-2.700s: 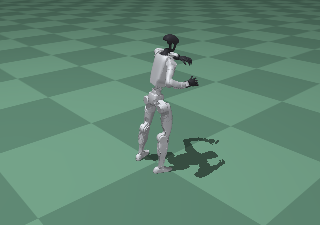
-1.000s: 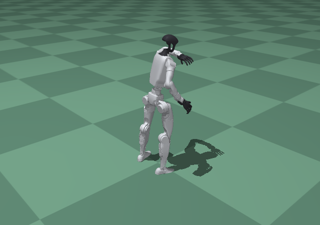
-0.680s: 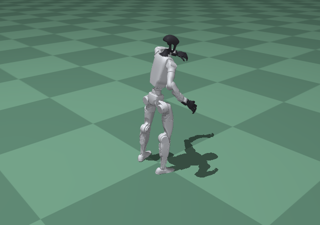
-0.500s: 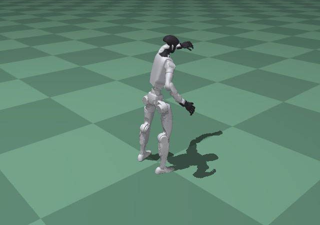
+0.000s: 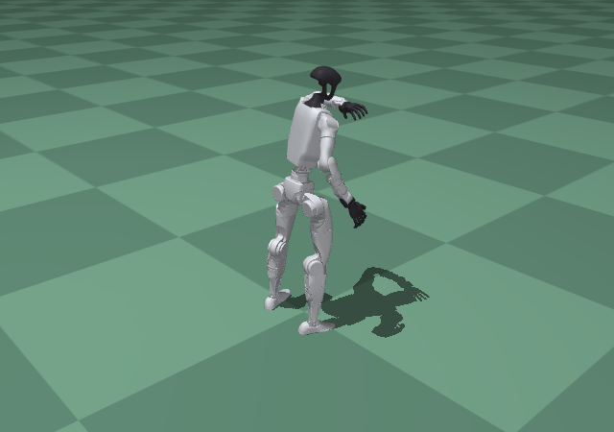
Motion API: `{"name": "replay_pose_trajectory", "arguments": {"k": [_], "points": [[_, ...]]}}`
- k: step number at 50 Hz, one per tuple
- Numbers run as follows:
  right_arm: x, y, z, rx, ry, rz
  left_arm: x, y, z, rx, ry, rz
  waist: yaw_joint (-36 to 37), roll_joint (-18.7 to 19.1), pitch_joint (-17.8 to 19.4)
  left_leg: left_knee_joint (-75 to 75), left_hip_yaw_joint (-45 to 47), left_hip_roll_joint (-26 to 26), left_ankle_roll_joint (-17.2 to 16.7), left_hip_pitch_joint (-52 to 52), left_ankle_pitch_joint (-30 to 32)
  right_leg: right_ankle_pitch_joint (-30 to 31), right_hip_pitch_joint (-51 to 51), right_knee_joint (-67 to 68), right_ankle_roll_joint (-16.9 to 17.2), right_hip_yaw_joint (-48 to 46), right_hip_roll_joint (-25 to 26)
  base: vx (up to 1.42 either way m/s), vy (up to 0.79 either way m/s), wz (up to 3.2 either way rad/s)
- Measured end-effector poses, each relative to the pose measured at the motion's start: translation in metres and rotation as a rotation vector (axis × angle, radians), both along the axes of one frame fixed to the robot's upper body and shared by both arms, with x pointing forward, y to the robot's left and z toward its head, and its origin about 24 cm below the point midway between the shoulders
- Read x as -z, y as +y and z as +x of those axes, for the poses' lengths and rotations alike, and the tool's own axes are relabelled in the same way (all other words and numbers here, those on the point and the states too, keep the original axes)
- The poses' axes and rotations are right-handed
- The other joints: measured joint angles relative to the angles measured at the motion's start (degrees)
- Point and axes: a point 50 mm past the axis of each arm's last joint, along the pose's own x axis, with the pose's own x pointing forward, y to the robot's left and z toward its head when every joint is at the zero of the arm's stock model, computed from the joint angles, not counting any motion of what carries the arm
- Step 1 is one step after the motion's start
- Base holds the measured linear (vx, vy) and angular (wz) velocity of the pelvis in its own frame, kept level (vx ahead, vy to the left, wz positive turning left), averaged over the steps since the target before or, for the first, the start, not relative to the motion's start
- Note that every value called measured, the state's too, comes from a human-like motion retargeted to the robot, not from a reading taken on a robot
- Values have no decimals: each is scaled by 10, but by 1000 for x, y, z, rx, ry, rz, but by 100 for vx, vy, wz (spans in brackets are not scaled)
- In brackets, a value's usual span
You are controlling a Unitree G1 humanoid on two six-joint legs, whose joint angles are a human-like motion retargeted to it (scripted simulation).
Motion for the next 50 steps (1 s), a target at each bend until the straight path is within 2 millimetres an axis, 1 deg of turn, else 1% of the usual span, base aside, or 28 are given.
{"name": "replay_pose_trajectory", "arguments": {"k": [2,3,6,8,11,13,15,18,20,22,23,25,27,28,30,32,34,35,37,39,41,43,44,45,47,48,50], "points": [[-2,3,3,-15,-26,-5,9,18,5,-47,49,-46,9,-1,2,3,2,1,2,2,-3,-1,1,1,-1,3,1,0,0,0],[-4,4,4,-19,-41,-7,14,28,10,-91,72,-71,14,-2,2,4,4,1,3,2,-4,-1,1,2,-1,5,1,0,0,0],[-7,7,7,-27,-77,-12,27,65,37,-300,134,-129,27,-2,4,8,8,2,7,5,-6,-1,2,2,1,10,1,0,0,0],[-8,8,8,-36,-91,-16,36,95,59,-480,172,-139,33,1,4,10,11,2,8,6,-7,-1,3,1,2,12,2,0,0,0],[-11,9,13,-67,-100,-29,46,144,88,-770,207,-107,34,9,4,11,15,4,9,6,-7,0,1,-1,3,16,5,0,0,0],[-13,9,17,-96,-106,-42,49,179,104,-962,204,-65,29,15,5,10,18,6,9,6,-5,1,-1,-2,3,18,7,0,0,0],[-16,10,22,-126,-114,-59,49,214,115,-1144,194,-26,20,21,6,9,21,6,9,5,-4,2,-3,-3,3,20,8,0,0,0],[-21,11,31,-164,-133,-85,40,263,125,-1390,115,17,2,27,10,6,26,7,9,5,0,4,-7,-4,3,25,10,0,0,0],[-24,11,37,-183,-150,-104,30,290,127,-1529,67,0,-10,30,14,4,30,7,8,5,2,6,-10,-5,3,28,11,-2,-1,-10],[-27,12,41,-195,-170,-124,14,310,127,-1632,20,-56,-21,31,17,0,34,8,8,5,5,9,-13,-8,3,32,14,-5,-3,-22],[-29,13,43,-199,-181,-133,5,316,127,-1670,-5,-94,-27,31,19,-1,37,10,7,5,7,10,-15,-10,3,33,16,-5,-4,-23],[-31,13,46,-200,-201,-148,-14,323,127,-1712,-55,-174,-36,31,22,-2,41,13,5,3,9,15,-18,-14,3,36,22,-5,-5,-24],[-33,13,46,-189,-214,-151,-35,318,129,-1698,-104,-239,-42,31,23,-2,46,18,2,1,11,19,-21,-19,3,38,28,-5,-6,-22],[-33,13,45,-180,-217,-148,-45,311,130,-1674,-128,-264,-45,30,24,-2,47,21,1,0,12,22,-22,-22,3,39,32,-4,-7,-18],[-31,12,41,-158,-211,-135,-64,291,135,-1595,-171,-296,-49,29,23,-2,50,27,-2,-3,13,26,-24,-27,3,39,38,-4,-7,-13],[-27,11,35,-132,-190,-118,-79,260,141,-1474,-205,-307,-50,28,22,-2,50,31,-5,-6,15,29,-25,-32,3,37,43,-2,-5,-4],[-21,9,29,-110,-157,-101,-90,222,145,-1322,-230,-302,-51,25,21,-2,48,33,-7,-8,16,30,-25,-34,3,34,46,0,0,0],[-18,9,25,-99,-138,-94,-93,201,145,-1238,-238,-295,-51,23,20,-2,47,34,-7,-9,16,31,-24,-35,3,33,47,0,0,0],[-11,8,17,-79,-99,-83,-94,158,140,-1054,-245,-273,-50,20,19,-2,43,33,-8,-10,16,29,-23,-35,3,29,45,1,0,10],[-5,6,10,-59,-61,-76,-87,116,128,-861,-238,-245,-49,17,18,-2,38,31,-7,-9,15,27,-20,-32,3,25,41,2,2,24],[0,5,4,-43,-27,-71,-74,80,109,-673,-213,-214,-47,15,18,-2,33,27,-5,-7,14,22,-17,-28,3,22,36,3,3,25],[5,6,-2,-36,4,-64,-56,52,88,-499,-170,-174,-43,10,17,-2,29,24,-3,-5,12,18,-14,-23,3,20,31,1,1,10],[7,7,-5,-36,16,-62,-46,42,77,-426,-141,-152,-41,8,17,-2,28,23,-2,-4,11,16,-13,-20,3,20,29,0,0,0],[8,8,-6,-38,28,-60,-36,34,66,-357,-112,-130,-37,6,17,-2,27,21,-1,-2,10,14,-13,-17,3,20,27,0,0,0],[10,10,-8,-53,42,-59,-16,29,48,-269,-44,-87,-29,3,17,-2,27,20,1,1,8,10,-12,-12,3,22,26,0,0,0],[11,11,-7,-62,45,-58,-6,29,42,-246,-8,-70,-24,1,16,-1,29,20,2,3,7,9,-12,-9,3,24,25,0,0,0],[11,14,-6,-81,39,-59,12,37,36,-241,63,-48,-13,-2,16,1,33,21,3,5,5,7,-12,-6,3,29,26,1,-2,-11]]}}
